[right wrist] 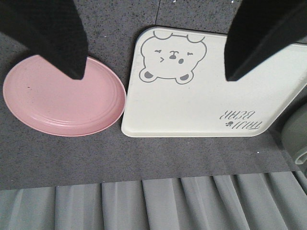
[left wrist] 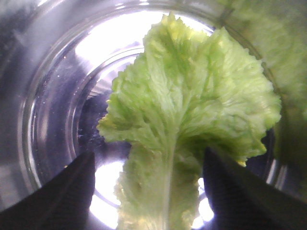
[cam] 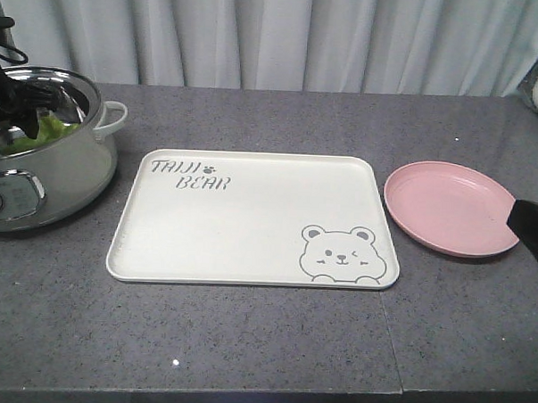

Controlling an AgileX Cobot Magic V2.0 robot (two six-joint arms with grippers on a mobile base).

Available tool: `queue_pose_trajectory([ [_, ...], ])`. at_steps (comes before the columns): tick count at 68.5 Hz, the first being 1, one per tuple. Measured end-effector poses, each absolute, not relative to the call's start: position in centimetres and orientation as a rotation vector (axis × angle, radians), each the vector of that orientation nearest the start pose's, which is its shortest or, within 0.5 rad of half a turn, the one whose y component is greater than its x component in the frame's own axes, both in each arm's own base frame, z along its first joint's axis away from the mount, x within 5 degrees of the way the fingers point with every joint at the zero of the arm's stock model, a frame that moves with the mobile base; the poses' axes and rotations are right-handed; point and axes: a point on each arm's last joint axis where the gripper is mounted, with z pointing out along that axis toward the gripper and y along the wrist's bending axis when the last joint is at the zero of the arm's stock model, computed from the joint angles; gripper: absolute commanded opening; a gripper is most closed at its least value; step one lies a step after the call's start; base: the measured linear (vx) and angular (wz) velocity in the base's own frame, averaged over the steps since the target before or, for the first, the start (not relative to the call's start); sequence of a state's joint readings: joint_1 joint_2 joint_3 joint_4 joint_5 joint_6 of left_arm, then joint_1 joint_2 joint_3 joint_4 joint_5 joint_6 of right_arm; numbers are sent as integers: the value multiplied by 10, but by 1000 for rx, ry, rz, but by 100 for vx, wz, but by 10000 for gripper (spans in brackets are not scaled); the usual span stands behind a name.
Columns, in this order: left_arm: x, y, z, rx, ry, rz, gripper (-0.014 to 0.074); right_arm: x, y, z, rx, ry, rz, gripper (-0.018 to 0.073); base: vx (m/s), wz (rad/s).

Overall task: Transfer vegetables to tray and serve
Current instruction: 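Lower the left gripper into the pot and grasp a lettuce leaf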

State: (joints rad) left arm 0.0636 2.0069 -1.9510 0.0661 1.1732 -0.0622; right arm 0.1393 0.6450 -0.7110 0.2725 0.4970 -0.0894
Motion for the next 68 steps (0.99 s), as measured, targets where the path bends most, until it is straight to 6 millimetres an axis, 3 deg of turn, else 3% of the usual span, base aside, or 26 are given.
queue_pose_trajectory([
  [20, 455, 33, 271, -150, 2796, 61, 479, 124, 30, 355, -64, 1907, 343, 556, 0, 0],
  [34, 458, 34, 264, -146, 2814, 61, 465, 124, 30, 355, -63, 1906, 346, 556, 0, 0],
  [43, 458, 35, 264, -135, 2818, 60, 354, 124, 30, 355, -61, 1906, 349, 556, 0, 0],
  [57, 459, 35, 263, -143, 2818, 45, -5, 124, 30, 355, -61, 1906, 350, 556, 0, 0],
  [68, 459, 35, 263, -133, 2817, 48, -8, 124, 30, 355, -61, 1906, 350, 556, 0, 0],
])
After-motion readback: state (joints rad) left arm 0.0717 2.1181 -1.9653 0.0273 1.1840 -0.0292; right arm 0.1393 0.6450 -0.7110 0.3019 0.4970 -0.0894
